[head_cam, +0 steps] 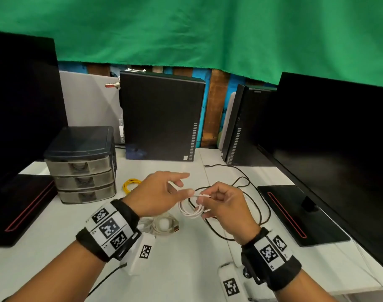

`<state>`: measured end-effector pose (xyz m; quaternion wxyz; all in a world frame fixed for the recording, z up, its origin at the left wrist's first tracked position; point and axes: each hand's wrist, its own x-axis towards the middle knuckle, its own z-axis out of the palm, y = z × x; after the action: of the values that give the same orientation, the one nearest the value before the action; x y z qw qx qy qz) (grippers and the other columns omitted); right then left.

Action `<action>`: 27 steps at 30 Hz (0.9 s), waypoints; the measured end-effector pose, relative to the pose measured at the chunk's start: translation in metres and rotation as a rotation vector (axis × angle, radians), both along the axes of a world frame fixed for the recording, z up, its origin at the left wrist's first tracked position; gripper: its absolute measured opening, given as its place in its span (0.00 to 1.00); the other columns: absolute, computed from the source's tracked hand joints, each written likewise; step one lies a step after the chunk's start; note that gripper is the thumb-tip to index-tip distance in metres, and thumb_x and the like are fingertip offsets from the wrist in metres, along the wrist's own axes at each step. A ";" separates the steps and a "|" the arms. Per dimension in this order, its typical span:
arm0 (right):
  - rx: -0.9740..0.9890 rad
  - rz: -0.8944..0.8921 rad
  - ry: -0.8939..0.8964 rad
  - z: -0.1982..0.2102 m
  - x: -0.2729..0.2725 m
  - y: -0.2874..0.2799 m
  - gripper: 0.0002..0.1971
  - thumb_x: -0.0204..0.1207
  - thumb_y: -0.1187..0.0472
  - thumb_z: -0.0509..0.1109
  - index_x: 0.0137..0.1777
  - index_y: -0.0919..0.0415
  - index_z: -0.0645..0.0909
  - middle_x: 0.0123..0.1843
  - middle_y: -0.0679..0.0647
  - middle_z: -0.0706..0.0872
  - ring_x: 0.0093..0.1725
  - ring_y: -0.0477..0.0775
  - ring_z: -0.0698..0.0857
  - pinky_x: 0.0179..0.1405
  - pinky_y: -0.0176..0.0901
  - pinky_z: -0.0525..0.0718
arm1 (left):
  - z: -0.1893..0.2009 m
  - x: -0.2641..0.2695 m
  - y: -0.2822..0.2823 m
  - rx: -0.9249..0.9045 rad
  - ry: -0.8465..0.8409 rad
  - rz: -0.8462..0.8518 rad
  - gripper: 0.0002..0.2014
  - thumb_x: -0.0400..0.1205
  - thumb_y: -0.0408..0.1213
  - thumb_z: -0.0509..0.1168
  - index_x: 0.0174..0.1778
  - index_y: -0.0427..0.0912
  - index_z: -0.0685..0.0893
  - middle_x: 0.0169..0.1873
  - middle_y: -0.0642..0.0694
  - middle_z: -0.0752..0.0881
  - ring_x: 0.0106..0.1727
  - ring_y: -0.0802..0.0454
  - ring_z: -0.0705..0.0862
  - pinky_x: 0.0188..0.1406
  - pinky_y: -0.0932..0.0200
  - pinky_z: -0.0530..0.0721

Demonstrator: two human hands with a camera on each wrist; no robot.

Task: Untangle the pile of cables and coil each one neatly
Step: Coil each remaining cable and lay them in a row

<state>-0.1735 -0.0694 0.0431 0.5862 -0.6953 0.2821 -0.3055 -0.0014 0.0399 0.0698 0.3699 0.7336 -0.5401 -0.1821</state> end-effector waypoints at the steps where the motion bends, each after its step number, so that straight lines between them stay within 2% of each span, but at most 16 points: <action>1: 0.009 -0.017 0.035 -0.002 0.010 -0.007 0.03 0.75 0.73 0.77 0.44 0.71 0.84 0.43 0.69 0.90 0.37 0.57 0.90 0.33 0.46 0.90 | 0.006 0.008 0.003 -0.032 0.036 0.051 0.24 0.79 0.58 0.70 0.73 0.63 0.80 0.54 0.61 0.86 0.50 0.63 0.87 0.50 0.64 0.85; 4: 0.000 -0.086 0.141 -0.015 0.047 -0.041 0.05 0.75 0.74 0.76 0.41 0.67 0.84 0.41 0.67 0.91 0.35 0.57 0.90 0.32 0.45 0.90 | 0.023 0.030 0.013 -0.186 0.188 0.177 0.16 0.81 0.53 0.69 0.65 0.62 0.85 0.48 0.60 0.89 0.49 0.61 0.89 0.46 0.62 0.86; 6: -0.021 -0.158 0.228 -0.028 0.074 -0.067 0.05 0.74 0.72 0.76 0.39 0.66 0.84 0.41 0.66 0.92 0.39 0.62 0.92 0.36 0.52 0.93 | 0.030 0.041 0.019 -0.259 0.273 0.213 0.12 0.81 0.51 0.70 0.60 0.59 0.88 0.46 0.55 0.91 0.50 0.56 0.90 0.55 0.53 0.89; 8: -0.070 -0.240 0.332 -0.041 0.098 -0.087 0.06 0.72 0.69 0.77 0.36 0.62 0.85 0.38 0.62 0.91 0.39 0.62 0.92 0.40 0.56 0.93 | 0.034 0.047 0.022 -0.278 0.302 0.227 0.11 0.82 0.50 0.70 0.59 0.59 0.88 0.45 0.53 0.92 0.51 0.52 0.90 0.59 0.45 0.89; 10: -0.091 -0.315 0.417 -0.051 0.115 -0.096 0.08 0.72 0.69 0.77 0.34 0.60 0.84 0.37 0.58 0.91 0.39 0.60 0.92 0.41 0.54 0.93 | 0.035 0.048 0.023 -0.289 0.317 0.231 0.10 0.82 0.49 0.70 0.58 0.59 0.88 0.45 0.51 0.92 0.51 0.49 0.90 0.58 0.41 0.89; 13: -0.087 -0.361 0.475 -0.061 0.134 -0.103 0.09 0.73 0.71 0.74 0.34 0.59 0.86 0.41 0.58 0.92 0.45 0.61 0.92 0.47 0.53 0.93 | 0.035 0.043 0.021 -0.275 0.320 0.205 0.09 0.81 0.50 0.71 0.57 0.60 0.88 0.45 0.52 0.92 0.51 0.40 0.90 0.54 0.33 0.88; 15: -0.118 -0.318 0.551 -0.061 0.137 -0.106 0.03 0.74 0.67 0.75 0.41 0.62 0.90 0.45 0.58 0.93 0.48 0.61 0.92 0.50 0.52 0.92 | 0.032 0.042 0.019 -0.253 0.314 0.186 0.09 0.82 0.49 0.71 0.57 0.59 0.88 0.46 0.53 0.92 0.49 0.44 0.91 0.55 0.35 0.89; 17: -0.148 -0.289 0.603 -0.057 0.130 -0.109 0.05 0.75 0.63 0.76 0.47 0.63 0.91 0.46 0.57 0.92 0.50 0.59 0.91 0.52 0.49 0.91 | 0.030 0.041 0.018 -0.245 0.303 0.181 0.09 0.82 0.49 0.71 0.58 0.59 0.88 0.45 0.54 0.92 0.48 0.52 0.91 0.57 0.40 0.89; 18: -0.156 -0.294 0.611 -0.054 0.125 -0.111 0.06 0.76 0.62 0.76 0.48 0.64 0.91 0.46 0.56 0.91 0.50 0.59 0.90 0.53 0.48 0.90 | 0.030 0.041 0.018 -0.247 0.301 0.182 0.09 0.82 0.49 0.71 0.58 0.58 0.88 0.45 0.55 0.92 0.48 0.51 0.91 0.56 0.40 0.89; 20: -0.176 -0.302 0.609 -0.049 0.113 -0.119 0.07 0.76 0.60 0.76 0.49 0.64 0.90 0.47 0.58 0.92 0.51 0.61 0.90 0.55 0.53 0.90 | 0.030 0.040 0.017 -0.249 0.301 0.184 0.09 0.82 0.49 0.71 0.57 0.59 0.88 0.45 0.54 0.92 0.48 0.45 0.91 0.54 0.37 0.89; 22: -0.164 -0.304 0.588 -0.043 0.100 -0.127 0.07 0.75 0.58 0.76 0.47 0.62 0.90 0.48 0.59 0.92 0.52 0.62 0.90 0.56 0.57 0.90 | 0.030 0.039 0.016 -0.244 0.295 0.180 0.09 0.82 0.49 0.71 0.57 0.58 0.88 0.45 0.53 0.92 0.49 0.44 0.91 0.54 0.38 0.90; 25: -0.137 -0.300 0.523 -0.033 0.081 -0.134 0.06 0.74 0.56 0.78 0.39 0.57 0.88 0.43 0.59 0.92 0.49 0.62 0.91 0.54 0.61 0.91 | 0.027 0.033 0.014 -0.233 0.275 0.163 0.09 0.82 0.47 0.70 0.58 0.56 0.88 0.45 0.53 0.92 0.46 0.53 0.91 0.54 0.47 0.91; 27: -0.136 -0.304 0.466 -0.022 0.066 -0.129 0.06 0.77 0.58 0.77 0.40 0.59 0.88 0.43 0.62 0.92 0.47 0.63 0.92 0.51 0.61 0.92 | 0.024 0.028 0.011 -0.218 0.273 0.148 0.09 0.83 0.46 0.70 0.58 0.56 0.88 0.45 0.53 0.92 0.46 0.57 0.91 0.52 0.53 0.90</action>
<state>-0.1073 -0.1984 0.0214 0.4050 -0.7343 0.4890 -0.2401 0.0267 0.0509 0.0937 0.5295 0.6955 -0.4460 -0.1924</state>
